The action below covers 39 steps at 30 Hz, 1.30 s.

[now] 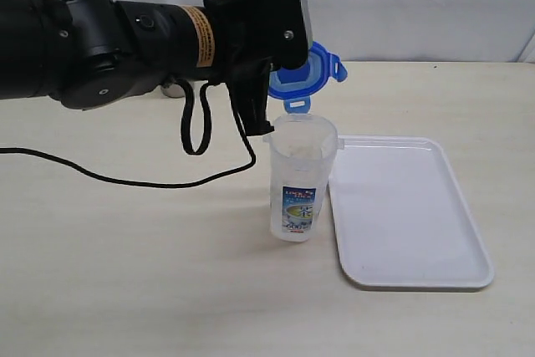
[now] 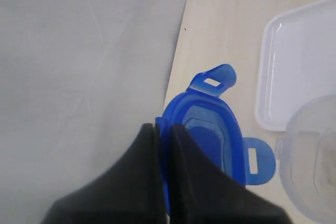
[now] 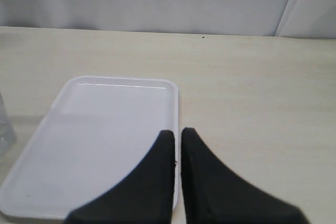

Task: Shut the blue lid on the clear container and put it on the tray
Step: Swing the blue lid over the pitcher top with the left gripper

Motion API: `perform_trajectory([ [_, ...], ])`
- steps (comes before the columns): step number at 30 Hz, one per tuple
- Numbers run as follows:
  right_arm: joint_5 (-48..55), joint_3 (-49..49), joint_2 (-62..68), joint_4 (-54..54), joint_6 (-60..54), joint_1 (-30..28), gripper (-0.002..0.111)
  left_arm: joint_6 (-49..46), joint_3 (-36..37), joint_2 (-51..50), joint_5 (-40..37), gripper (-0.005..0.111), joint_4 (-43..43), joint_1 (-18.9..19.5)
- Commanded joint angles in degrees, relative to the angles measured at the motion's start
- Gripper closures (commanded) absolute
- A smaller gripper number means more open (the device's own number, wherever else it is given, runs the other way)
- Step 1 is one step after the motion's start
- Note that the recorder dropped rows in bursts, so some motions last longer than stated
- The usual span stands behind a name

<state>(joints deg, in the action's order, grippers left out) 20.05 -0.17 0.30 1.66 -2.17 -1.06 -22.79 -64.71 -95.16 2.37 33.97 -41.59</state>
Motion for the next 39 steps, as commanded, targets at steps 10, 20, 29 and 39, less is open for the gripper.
perform_trajectory([
  [10, -0.3, 0.2, -0.3, 0.1, 0.0, -0.2, 0.104, -1.1, -0.2, 0.9, -1.9, 0.107, -0.3, -0.4],
  [20, -0.3, 0.2, -0.3, 0.1, 0.0, -0.2, 0.104, -1.0, -0.1, 3.1, -4.4, 0.107, -0.4, -4.2],
  [29, -0.3, 0.2, -0.3, 0.1, 0.0, -0.2, 0.104, -1.0, -0.1, 3.1, -7.7, 0.107, -0.5, -6.7],
  [39, -0.3, 0.2, -0.3, 0.1, 0.0, -0.2, 0.104, -1.0, -0.1, 3.1, -10.5, 0.107, -0.6, -7.8],
])
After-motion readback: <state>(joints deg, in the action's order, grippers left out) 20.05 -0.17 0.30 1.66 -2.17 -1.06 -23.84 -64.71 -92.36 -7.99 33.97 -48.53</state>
